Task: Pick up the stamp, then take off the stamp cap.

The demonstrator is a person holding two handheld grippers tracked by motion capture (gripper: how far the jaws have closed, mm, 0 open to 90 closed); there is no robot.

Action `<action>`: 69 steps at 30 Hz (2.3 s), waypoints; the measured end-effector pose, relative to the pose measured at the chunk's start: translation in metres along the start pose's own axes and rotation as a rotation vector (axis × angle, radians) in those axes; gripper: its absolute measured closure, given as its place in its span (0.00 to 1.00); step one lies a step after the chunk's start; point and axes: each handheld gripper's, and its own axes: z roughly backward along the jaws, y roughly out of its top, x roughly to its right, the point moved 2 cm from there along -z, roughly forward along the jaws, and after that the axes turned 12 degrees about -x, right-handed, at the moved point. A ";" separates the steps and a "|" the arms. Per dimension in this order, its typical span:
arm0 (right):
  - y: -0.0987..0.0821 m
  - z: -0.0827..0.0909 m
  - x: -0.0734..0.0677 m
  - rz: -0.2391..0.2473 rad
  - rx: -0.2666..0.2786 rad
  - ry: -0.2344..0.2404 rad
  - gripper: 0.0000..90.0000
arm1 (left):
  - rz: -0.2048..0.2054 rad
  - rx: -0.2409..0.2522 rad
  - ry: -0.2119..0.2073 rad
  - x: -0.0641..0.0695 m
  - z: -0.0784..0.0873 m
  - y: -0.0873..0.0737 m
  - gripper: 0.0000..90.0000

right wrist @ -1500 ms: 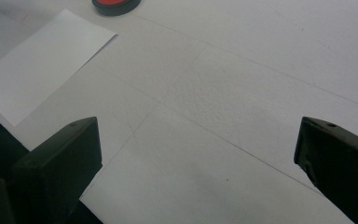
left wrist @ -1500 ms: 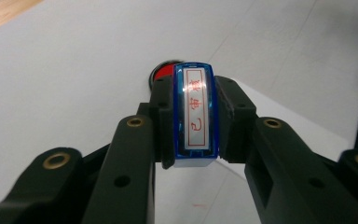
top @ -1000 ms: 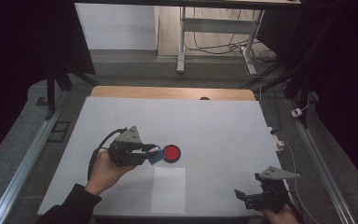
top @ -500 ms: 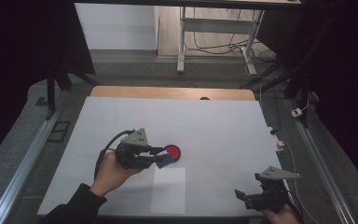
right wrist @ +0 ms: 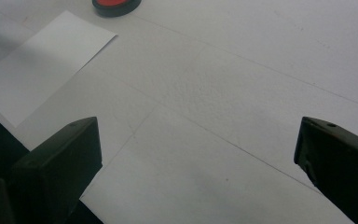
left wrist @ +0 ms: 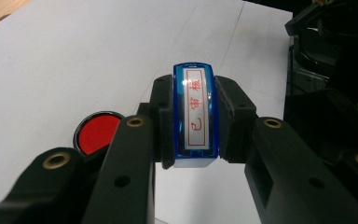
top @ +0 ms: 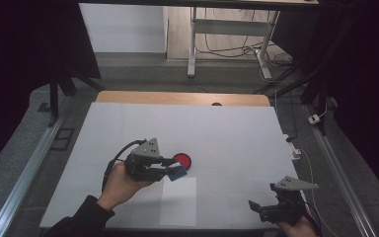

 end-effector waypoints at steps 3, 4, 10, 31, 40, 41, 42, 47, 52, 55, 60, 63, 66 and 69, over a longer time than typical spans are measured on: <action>0.000 0.001 0.000 -0.001 0.006 0.000 0.01 | 0.003 0.004 -0.003 0.000 0.000 -0.001 0.78; 0.000 0.001 0.000 0.000 0.006 0.000 0.01 | 0.003 0.006 -0.004 0.000 -0.001 -0.001 0.78; 0.000 0.003 0.000 0.003 0.025 -0.005 0.01 | 0.016 0.007 -0.013 0.000 -0.003 -0.004 0.78; 0.013 0.004 -0.023 0.068 0.124 0.078 0.01 | 0.001 0.014 -0.026 0.002 -0.004 -0.006 0.78; 0.022 -0.004 -0.036 0.146 0.114 0.084 0.01 | 0.013 0.012 -0.041 0.001 -0.003 -0.006 0.78; 0.023 -0.004 -0.038 0.155 0.110 0.085 0.01 | 0.012 0.012 -0.042 0.001 -0.003 -0.006 0.78; 0.024 -0.005 -0.039 0.161 0.111 0.093 0.01 | 0.011 0.013 -0.043 0.001 -0.003 -0.006 0.78; 0.030 -0.010 -0.048 0.206 0.130 0.147 0.01 | 0.004 0.016 -0.050 0.002 -0.003 -0.005 0.78; 0.036 -0.017 -0.056 0.230 0.124 0.181 0.01 | -0.006 0.014 -0.054 0.003 -0.003 -0.005 0.78; 0.039 -0.020 -0.059 0.239 0.127 0.202 0.01 | -0.009 0.018 -0.058 0.003 -0.002 -0.004 0.78; 0.046 -0.024 -0.066 0.263 0.131 0.242 0.00 | -0.015 0.022 -0.068 0.003 -0.002 -0.004 0.78; 0.050 -0.028 -0.072 0.302 0.120 0.267 0.00 | -0.024 0.026 -0.075 0.003 -0.002 -0.004 0.78; 0.054 -0.032 -0.078 0.333 0.106 0.259 0.00 | -0.028 0.030 -0.078 0.004 -0.002 -0.004 0.78; 0.058 -0.038 -0.082 0.348 0.103 0.257 0.00 | -0.045 0.025 -0.079 0.004 -0.002 -0.004 0.78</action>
